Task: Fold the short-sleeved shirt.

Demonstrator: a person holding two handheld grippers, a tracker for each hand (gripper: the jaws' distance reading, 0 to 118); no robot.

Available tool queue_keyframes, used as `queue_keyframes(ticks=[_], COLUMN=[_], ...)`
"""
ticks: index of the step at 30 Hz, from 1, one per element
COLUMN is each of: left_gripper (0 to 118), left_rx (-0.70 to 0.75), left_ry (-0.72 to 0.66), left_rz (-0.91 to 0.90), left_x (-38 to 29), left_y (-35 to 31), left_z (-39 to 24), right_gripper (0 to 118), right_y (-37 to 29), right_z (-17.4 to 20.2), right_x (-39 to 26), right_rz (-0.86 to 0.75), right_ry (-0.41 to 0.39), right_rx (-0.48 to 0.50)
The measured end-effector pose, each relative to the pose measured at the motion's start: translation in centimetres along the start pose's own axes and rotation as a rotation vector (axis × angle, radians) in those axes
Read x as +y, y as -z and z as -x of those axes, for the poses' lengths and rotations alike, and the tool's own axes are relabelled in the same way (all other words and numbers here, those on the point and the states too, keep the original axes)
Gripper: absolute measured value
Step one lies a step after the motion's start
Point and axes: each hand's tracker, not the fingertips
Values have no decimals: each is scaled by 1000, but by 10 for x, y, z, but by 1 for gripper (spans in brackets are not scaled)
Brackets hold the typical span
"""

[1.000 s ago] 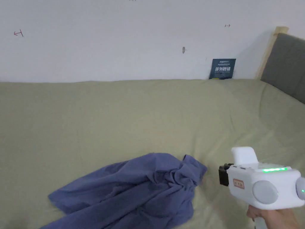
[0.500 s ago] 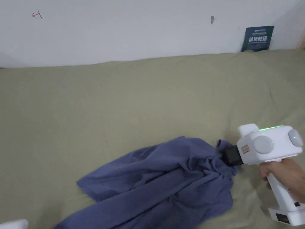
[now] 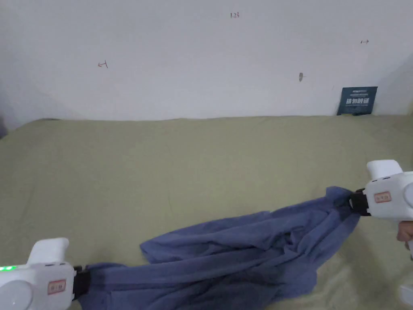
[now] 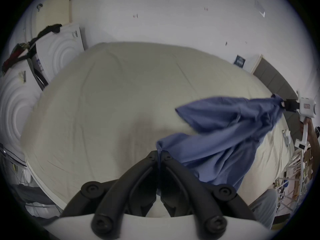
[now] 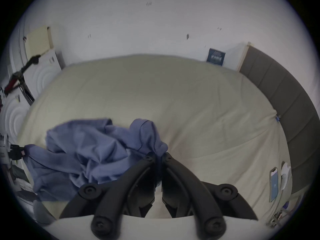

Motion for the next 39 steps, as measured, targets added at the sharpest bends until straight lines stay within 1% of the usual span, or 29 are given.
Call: queue_keyframes(ticks=[1,4,6,7,8,9,12,13,14,15,18,19,20,22,24,27,28,30,33,35,36,37,39], left_gripper=[1,1,1,1,1,1,1,1,1,1,1,1,1,1,1,1,1,1,1,1,1,1,1], left_rx=[15,49,79,82,81,78,91,105,132,137,181,193,196,200,210,216,215,213,213,205,203,200,197], left_ry=[20,23,21,12,7,9,40,61,60,61,66,79,74,68,55,46,37,18,0,-15,-27,-29,-35], left_rz=[-19,-103,-159,-191,-214,-247,-304,-327,-341,-345,-382,-380,-394,-391,-406,-422,-426,-444,-461,-469,-460,-456,-453], left_x=[10,35,52,62,72,81,105,113,122,128,145,129,154,158,171,175,192,198,197,201,207,210,216], left_y=[-11,-45,-66,-78,-90,-102,-132,-142,-150,-156,-173,-155,-152,-146,-180,-189,-178,-178,-184,-182,-178,-176,-172], left_z=[2,7,11,12,11,10,1,-2,-4,-6,-11,-5,6,10,-11,-21,-10,-10,-23,-26,-26,-27,-30], right_gripper=[6,6,6,6,6,6,6,6,6,6,6,6,6,6,6,6,6,6,6,6,6,6,6], right_y=[-15,-66,-91,-105,-119,-128,-158,-167,-175,-181,-198,-204,-210,-219,-224,-226,-225,-222,-217,-222,-222,-210,-207], right_z=[-9,-14,-22,-23,-24,-28,-30,-32,-31,-32,-42,-44,-45,-48,-47,-46,-45,-46,-48,-47,-47,-57,-57], right_x=[7,22,31,37,42,46,59,62,67,71,80,84,87,93,100,108,111,117,127,116,116,134,136], right_rz=[-18,-82,-135,-163,-194,-209,-248,-264,-278,-287,-312,-323,-333,-350,-364,-384,-393,-404,-427,-430,-425,-437,-439], right_ry=[-2,-12,-1,-7,2,17,26,20,3,1,28,32,37,54,56,51,44,45,76,84,80,75,67], right_rx=[-4,0,-1,-17,-29,-25,-13,-23,-55,-62,-90,-93,-101,-100,-98,-104,-114,-123,-131,-122,-123,-160,-163])
